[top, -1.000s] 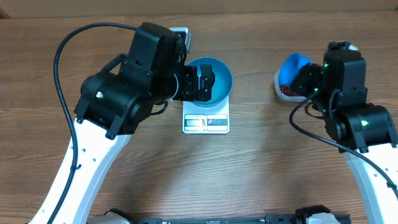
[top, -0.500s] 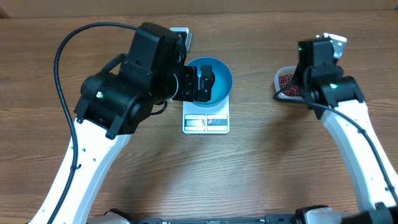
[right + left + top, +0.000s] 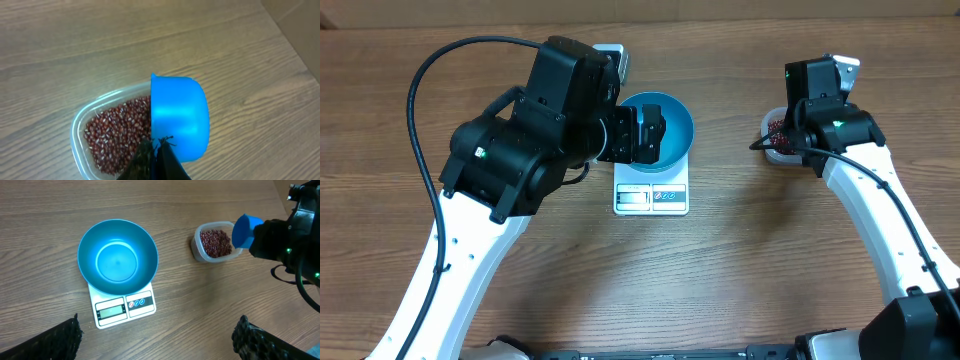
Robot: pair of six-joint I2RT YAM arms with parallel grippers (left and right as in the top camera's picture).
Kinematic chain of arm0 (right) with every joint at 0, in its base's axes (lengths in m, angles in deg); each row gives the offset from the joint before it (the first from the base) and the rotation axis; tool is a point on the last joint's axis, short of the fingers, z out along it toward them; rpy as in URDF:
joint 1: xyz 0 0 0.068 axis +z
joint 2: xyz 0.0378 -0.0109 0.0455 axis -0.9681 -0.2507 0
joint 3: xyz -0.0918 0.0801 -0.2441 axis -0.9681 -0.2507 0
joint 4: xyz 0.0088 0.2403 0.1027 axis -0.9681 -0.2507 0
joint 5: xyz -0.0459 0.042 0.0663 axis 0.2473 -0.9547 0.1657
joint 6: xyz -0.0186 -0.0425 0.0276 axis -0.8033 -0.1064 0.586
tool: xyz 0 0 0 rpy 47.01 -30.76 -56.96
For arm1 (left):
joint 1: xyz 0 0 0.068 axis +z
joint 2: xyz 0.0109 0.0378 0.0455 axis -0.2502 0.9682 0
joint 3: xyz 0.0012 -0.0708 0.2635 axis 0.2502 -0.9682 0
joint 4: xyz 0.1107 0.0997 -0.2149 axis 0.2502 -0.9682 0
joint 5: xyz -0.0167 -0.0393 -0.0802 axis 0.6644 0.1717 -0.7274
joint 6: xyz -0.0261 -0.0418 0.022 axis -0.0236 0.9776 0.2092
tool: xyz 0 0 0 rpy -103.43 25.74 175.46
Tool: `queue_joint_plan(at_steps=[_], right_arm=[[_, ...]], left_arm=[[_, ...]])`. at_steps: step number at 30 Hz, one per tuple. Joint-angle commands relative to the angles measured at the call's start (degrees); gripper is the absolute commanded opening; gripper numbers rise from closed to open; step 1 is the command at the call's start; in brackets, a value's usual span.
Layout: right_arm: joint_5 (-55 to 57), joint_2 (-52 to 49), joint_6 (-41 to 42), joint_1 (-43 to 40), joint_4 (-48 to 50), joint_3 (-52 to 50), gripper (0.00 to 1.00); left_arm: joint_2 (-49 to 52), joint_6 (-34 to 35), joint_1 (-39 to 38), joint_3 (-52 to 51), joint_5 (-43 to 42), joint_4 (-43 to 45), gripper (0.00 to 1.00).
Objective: Scoop item into bowl and weigh 150g on scale
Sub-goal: 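Move the held scoop over the red bean tub with right gripper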
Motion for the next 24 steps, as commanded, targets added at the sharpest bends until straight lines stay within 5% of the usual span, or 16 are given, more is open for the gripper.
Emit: queue_joint_plan(at_steps=[1, 24], right_arm=[[1.6, -0.1, -3.1, -0.2, 0.9, 1.5, 0.04], [2.9, -0.1, -4.8, -0.2, 0.5, 1.5, 0.04]], left_arm=[[-1.0, -1.1, 0.0, 1.3, 0.6, 0.0, 1.00], [-1.0, -1.1, 0.0, 1.3, 0.6, 0.0, 0.99]])
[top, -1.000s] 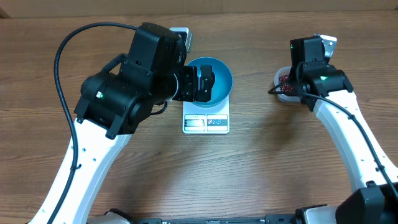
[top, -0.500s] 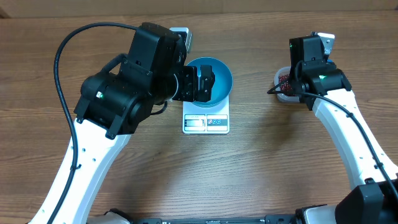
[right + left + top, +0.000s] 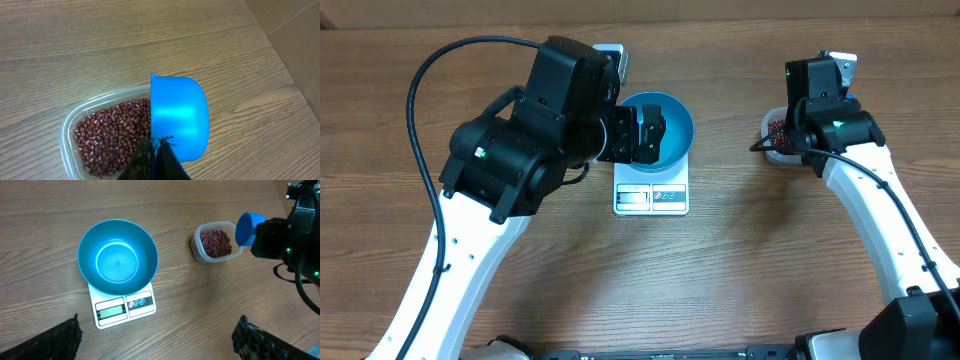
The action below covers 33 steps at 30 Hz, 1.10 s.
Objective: Scoop item into bowl and weigh 150g on scale
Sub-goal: 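Move the held scoop over the red bean tub with right gripper, then lower the blue scoop into the red beans with the right gripper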
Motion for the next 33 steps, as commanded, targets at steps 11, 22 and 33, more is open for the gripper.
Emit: queue_joint_plan(at_steps=[11, 22, 33], right_arm=[[1.4, -0.5, -0.3, -0.2, 0.0, 1.5, 0.04], [-0.2, -4.6, -0.3, 0.0, -0.3, 1.5, 0.04], [-0.6, -9.6, -0.3, 0.0, -0.3, 1.5, 0.04]], left_arm=[[-1.0, -1.1, 0.0, 1.3, 0.6, 0.0, 0.99], [-1.0, -1.1, 0.0, 1.3, 0.6, 0.0, 1.00], [-1.0, -1.1, 0.0, 1.3, 0.5, 0.0, 1.00]])
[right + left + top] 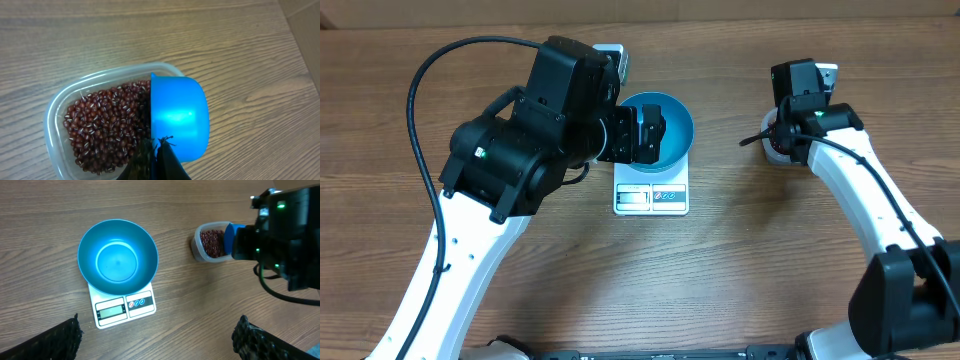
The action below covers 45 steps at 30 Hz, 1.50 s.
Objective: Scoop item into bowl and weigh 150g on scale
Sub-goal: 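Lower the blue scoop into the red beans with the right gripper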
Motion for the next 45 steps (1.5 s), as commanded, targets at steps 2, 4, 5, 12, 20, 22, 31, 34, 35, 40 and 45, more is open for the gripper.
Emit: queue_joint_plan(at_steps=[2, 4, 5, 12, 20, 22, 31, 34, 35, 40, 45], right_arm=[[-0.2, -2.6, -0.1, 0.0, 0.3, 1.5, 0.04], [-1.1, -3.1, -0.1, 0.0, 0.3, 1.5, 0.04], [-1.5, -3.2, -0.1, 0.0, 0.3, 1.5, 0.04], [-4.5, -3.2, 0.1, 0.0, 0.2, 1.5, 0.04], [-10.1, -3.2, 2.2, 0.0, 0.3, 1.5, 0.04], [-10.5, -3.2, 3.1, 0.0, 0.3, 1.5, 0.04], [-15.4, -3.2, 6.5, -0.1, 0.3, 1.5, 0.04], [-16.3, -3.1, 7.8, -0.1, 0.5, 1.5, 0.04], [-16.9, -3.1, 7.9, -0.1, 0.7, 1.5, 0.04], [-18.2, -3.1, 10.4, -0.1, 1.1, 1.5, 0.04], [-20.5, -2.3, 11.0, -1.1, 1.4, 1.6, 0.04]], left_arm=[[-1.0, -1.1, 0.0, 1.3, 0.6, 0.0, 0.99], [-1.0, -1.1, 0.0, 1.3, 0.6, 0.0, 0.99], [-1.0, -1.1, 0.0, 1.3, 0.6, 0.0, 1.00], [-1.0, -1.1, 0.0, 1.3, 0.6, 0.0, 0.99], [-1.0, -1.1, 0.0, 1.3, 0.6, 0.0, 0.99], [-1.0, -1.1, 0.0, 1.3, 0.6, 0.0, 1.00], [-1.0, -1.1, 0.0, 1.3, 0.6, 0.0, 1.00], [-1.0, -1.1, 0.0, 1.3, 0.6, 0.0, 1.00], [-1.0, -1.1, 0.0, 1.3, 0.6, 0.0, 1.00], [-1.0, -1.1, 0.0, 1.3, 0.6, 0.0, 1.00], [-1.0, -1.1, 0.0, 1.3, 0.6, 0.0, 0.99]])
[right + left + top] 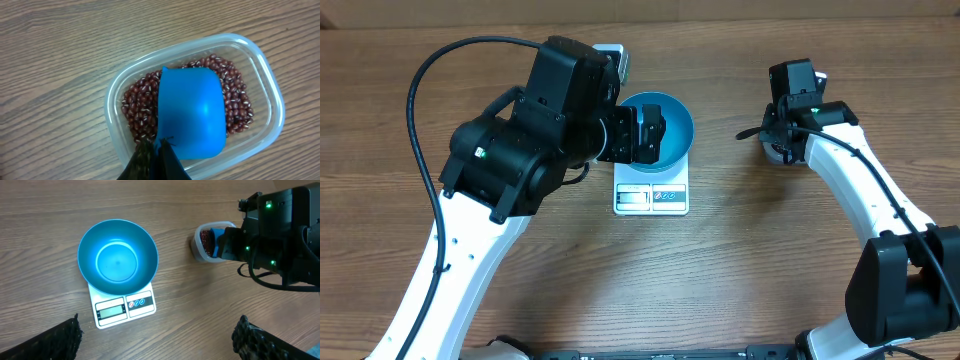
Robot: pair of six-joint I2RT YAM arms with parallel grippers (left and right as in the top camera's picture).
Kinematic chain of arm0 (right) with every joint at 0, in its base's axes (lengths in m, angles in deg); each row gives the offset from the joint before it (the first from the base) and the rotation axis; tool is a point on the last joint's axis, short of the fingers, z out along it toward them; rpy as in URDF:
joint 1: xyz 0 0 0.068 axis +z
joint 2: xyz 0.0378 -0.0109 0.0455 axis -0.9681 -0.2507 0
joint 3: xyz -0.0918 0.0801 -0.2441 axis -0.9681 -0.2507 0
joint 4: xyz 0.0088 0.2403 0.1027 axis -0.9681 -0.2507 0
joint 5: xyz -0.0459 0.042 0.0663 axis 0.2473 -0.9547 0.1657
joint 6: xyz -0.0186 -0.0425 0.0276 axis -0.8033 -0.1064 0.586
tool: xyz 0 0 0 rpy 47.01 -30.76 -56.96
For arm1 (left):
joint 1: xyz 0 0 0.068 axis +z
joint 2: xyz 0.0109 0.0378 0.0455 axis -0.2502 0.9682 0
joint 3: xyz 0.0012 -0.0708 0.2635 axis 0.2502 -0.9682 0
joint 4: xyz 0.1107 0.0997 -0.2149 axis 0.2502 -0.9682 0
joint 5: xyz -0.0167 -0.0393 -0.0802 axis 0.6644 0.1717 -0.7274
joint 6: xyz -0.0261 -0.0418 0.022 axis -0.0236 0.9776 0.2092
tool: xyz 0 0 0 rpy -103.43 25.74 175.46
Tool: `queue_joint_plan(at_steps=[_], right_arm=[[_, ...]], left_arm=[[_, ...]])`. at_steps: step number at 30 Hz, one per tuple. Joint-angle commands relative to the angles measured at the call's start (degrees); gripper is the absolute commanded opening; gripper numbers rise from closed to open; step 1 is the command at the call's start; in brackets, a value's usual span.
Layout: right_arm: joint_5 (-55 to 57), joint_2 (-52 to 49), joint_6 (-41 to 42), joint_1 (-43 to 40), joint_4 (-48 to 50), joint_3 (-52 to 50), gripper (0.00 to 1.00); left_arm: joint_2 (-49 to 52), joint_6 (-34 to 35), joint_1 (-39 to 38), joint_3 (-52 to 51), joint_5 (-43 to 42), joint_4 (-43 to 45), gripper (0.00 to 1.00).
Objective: Scoop item into bowl and weigh 150g on scale
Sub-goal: 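Lower the blue scoop into the red beans with the right gripper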
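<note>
A blue bowl [118,257] stands empty on a small white scale [123,309] with a grey display. To its right a clear plastic tub [120,95] holds red beans [141,105]. My right gripper [155,150] is shut on a blue scoop [191,114], which lies tilted down inside the tub on the beans; from above the right arm [793,95] covers the tub. My left gripper [160,337] is open, high above the table near the scale, its fingers [52,340] at the frame's lower corners.
The wooden table [740,260] carries only the scale, bowl and tub. A white-and-grey object [610,50] shows behind the left arm at the back. The left arm [535,120] overhangs the bowl's left side in the overhead view.
The right gripper has lowered and turned over the tub; the scoop, before at the tub's right rim, now sits inside it on the beans. The left arm has not moved.
The right gripper held the blue scoop above the tub's right side. It then stood a little higher and farther right, then closer over the tub's rim. Now the scoop is down among the beans. The bowl stayed empty and the left gripper open throughout.
</note>
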Motion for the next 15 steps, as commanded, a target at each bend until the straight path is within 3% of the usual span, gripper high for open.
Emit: queue_joint_plan(at_steps=[1, 8, 15], right_arm=[[-5.9, 0.4, 2.7, -1.2, 0.5, 1.3, 0.04], [-13.5, 3.2, 3.2, -6.8, 0.4, 1.3, 0.04], [-30.1, 3.2, 1.1, -14.0, -0.6, 1.3, 0.04]], left_arm=[[-1.0, -1.1, 0.0, 1.3, 0.6, 0.0, 1.00], [-1.0, -1.1, 0.0, 1.3, 0.6, 0.0, 0.99], [-1.0, -1.1, 0.0, 1.3, 0.6, 0.0, 0.99]])
